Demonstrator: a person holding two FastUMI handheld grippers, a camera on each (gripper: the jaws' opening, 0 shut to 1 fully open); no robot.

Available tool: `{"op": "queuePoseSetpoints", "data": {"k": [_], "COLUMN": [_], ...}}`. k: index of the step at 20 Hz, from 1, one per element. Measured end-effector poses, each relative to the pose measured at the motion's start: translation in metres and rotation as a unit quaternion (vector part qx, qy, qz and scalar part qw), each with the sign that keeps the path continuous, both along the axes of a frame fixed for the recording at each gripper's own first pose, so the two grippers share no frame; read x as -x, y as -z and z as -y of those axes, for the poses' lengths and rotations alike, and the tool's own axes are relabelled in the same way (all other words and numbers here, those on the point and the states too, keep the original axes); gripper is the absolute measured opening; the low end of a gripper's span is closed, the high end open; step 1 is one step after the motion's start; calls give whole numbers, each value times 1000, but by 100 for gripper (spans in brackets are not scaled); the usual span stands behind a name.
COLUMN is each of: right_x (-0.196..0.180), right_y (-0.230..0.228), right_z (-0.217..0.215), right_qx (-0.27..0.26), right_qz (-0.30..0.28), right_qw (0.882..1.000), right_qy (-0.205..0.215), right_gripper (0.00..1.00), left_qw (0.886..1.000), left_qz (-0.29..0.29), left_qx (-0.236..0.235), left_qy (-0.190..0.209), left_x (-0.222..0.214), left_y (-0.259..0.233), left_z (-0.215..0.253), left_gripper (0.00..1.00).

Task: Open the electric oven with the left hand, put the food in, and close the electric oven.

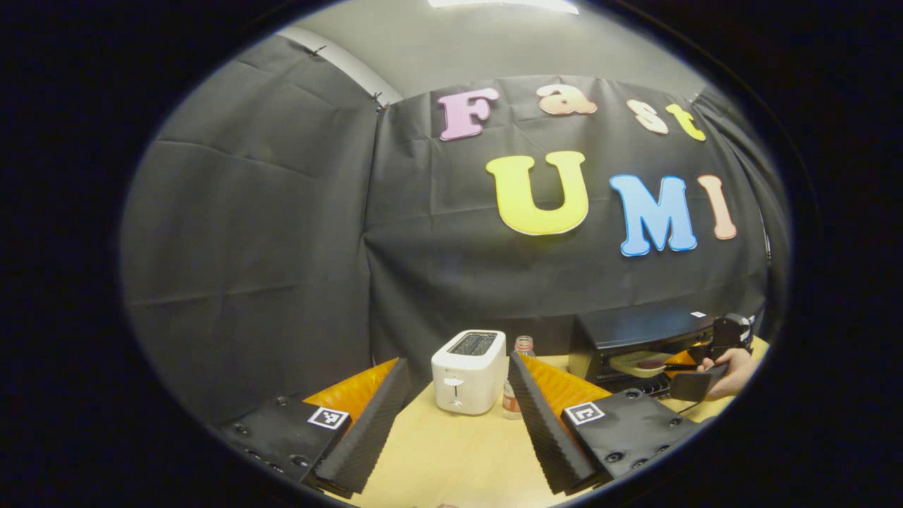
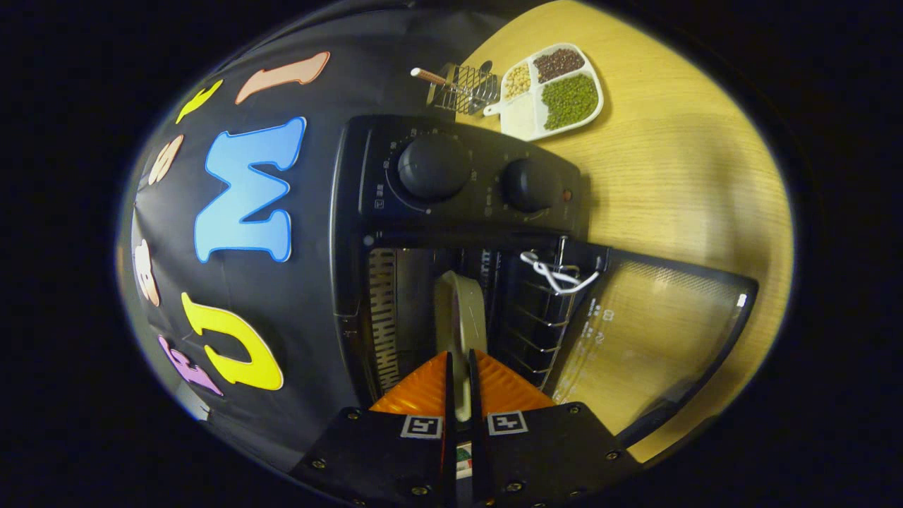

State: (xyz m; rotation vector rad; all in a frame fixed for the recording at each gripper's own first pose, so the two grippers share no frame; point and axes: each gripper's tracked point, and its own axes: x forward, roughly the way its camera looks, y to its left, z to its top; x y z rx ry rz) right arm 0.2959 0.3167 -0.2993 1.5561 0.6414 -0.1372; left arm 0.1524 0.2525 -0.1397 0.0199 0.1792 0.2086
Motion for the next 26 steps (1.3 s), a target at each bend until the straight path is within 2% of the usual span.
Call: {"op": "queuePoseSetpoints", "data": {"k": [1, 2, 4, 6, 7, 8, 9, 12, 13, 14, 16, 18, 20, 22, 23, 26], "right_x": [-2, 0, 9, 20, 27, 33, 38, 55, 61, 66, 77, 88, 98, 106, 110, 125], "right_y": [-6, -11, -15, -17, -22, -27, -32, -47, -50, -54, -60, -66, -78, -88, -91, -108], "right_z": [-6, -6, -5, -1, -3, -2, 0, 18, 26, 35, 53, 75, 93, 119, 130, 168], "right_qx": [-7, -4, 2, 9, 15, 26, 44, 105, 124, 139, 177, 217, 252, 297, 319, 383], "right_qz": [14, 23, 29, 32, 37, 47, 59, 92, 100, 110, 122, 141, 163, 181, 188, 202], "right_qw": [1000, 1000, 999, 997, 996, 994, 991, 979, 974, 970, 959, 945, 931, 914, 904, 878], "right_qy": [-10, -17, -40, -64, -80, -98, -115, -149, -158, -169, -185, -198, -207, -210, -212, -202], "right_gripper": [19, 38, 58, 91, 97, 97, 98, 97, 98, 97, 97, 97, 97, 98, 98, 97], "left_qw": [1000, 1000, 1000, 999, 999, 999, 998, 994, 992, 990, 987, 982, 975, 970, 967, 955], "left_qz": [0, 0, -1, 0, 0, -1, -4, -19, -23, -28, -38, -54, -76, -94, -105, -146], "left_qx": [1, 4, 16, 24, 28, 33, 39, 60, 66, 70, 74, 80, 88, 93, 95, 101], "left_qy": [2, 4, 9, 21, 32, 44, 58, 95, 106, 118, 140, 164, 189, 206, 213, 236], "left_x": [-2, -3, -8, -11, -14, -17, -20, -22, -23, -22, -19, -16, -12, -5, -2, 11], "left_y": [-1, 0, 1, 4, 5, 5, 8, 21, 26, 30, 40, 54, 70, 84, 94, 119], "left_z": [3, 7, 19, 36, 47, 60, 73, 114, 128, 141, 165, 193, 219, 241, 252, 283], "left_gripper": [95, 95, 95, 95, 95, 95, 100, 100, 95, 100, 100, 100, 95, 100, 95, 100]}}
